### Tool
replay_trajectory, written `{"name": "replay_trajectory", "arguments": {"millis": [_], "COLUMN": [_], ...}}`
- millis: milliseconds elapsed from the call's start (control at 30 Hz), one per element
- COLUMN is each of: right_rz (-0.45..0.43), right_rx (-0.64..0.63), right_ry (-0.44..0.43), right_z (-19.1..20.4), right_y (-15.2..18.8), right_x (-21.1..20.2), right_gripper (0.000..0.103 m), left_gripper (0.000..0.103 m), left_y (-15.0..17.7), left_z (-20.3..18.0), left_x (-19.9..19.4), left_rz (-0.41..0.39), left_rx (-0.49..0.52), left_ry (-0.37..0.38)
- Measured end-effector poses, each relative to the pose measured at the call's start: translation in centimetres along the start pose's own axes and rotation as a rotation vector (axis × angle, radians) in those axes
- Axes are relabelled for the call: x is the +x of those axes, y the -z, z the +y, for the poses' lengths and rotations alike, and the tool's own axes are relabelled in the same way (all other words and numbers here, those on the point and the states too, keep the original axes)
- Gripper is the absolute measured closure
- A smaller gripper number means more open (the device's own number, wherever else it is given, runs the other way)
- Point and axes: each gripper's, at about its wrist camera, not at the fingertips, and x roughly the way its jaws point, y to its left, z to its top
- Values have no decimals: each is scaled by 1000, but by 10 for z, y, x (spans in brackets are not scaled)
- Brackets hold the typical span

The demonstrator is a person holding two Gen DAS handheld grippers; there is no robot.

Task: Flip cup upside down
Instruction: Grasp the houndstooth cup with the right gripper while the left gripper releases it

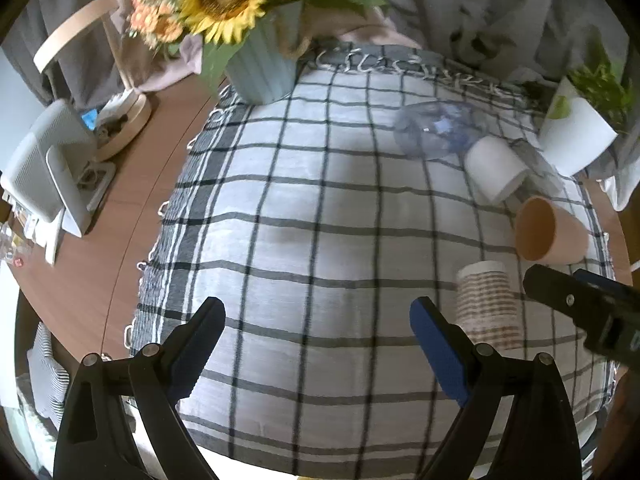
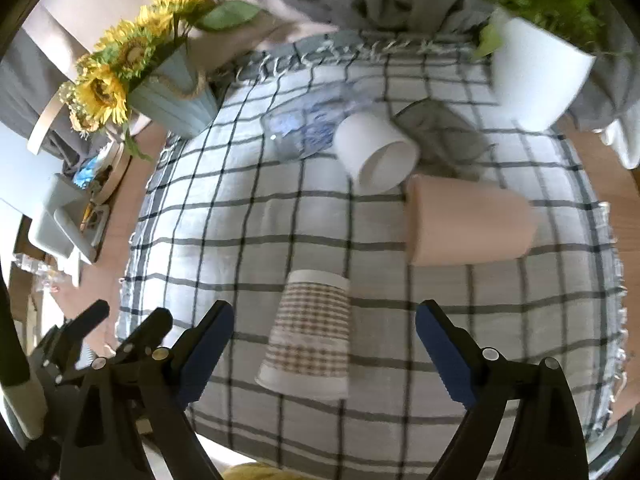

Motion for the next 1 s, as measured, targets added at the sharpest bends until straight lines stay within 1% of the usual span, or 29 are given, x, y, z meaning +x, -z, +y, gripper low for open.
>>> {"name": "replay_trajectory", "arguments": {"millis": [33,167,267,300,333,400,433,467,500,533,567,700,767,800,900,1000], "right_rz": [17,109,193,224,236,270,284,294,294,314,319,356,367,369,386,373], "right_rx": [4,4,17,33,42,33,34,39,39,33,36,48,55,54,53,66], "right_ry": [0,-7,-5,14,22,29,47,65,65,65,71,94,98,100,104,102], "right_z": [1,6,8,7,8,10,10,9,9,10,10,8,7,7,6,4], "right_y": [-3,-18,-25,-26,-26,-28,-29,-31,-31,-33,-34,-37,-37,-36,-33,-32], "right_x": [4,26,45,52,55,65,70,76,76,83,85,100,105,106,108,104], "right_gripper": [14,15,20,23,25,25,26,26,26,27,31,33,39,40,48,49], "left_gripper": [8,8,8,8,8,8,8,8,8,8,8,8,8,8,8,8], "left_y": [-1,-5,-5,-5,-5,-5,-4,-4,-3,-3,-3,-2,-2,-3,-3,-4], "left_z": [4,12,19,21,22,23,23,22,22,23,24,25,26,26,25,26], "left_x": [3,11,18,20,22,26,29,31,33,35,37,41,43,44,46,46], "left_rz": [5,15,26,30,36,40,46,51,53,57,62,71,73,75,79,78], "left_rx": [-6,-15,-25,-27,-29,-27,-19,-16,-14,-12,-12,-5,-3,-1,2,5], "left_ry": [1,13,32,38,40,36,41,43,41,43,50,49,50,50,56,61]}}
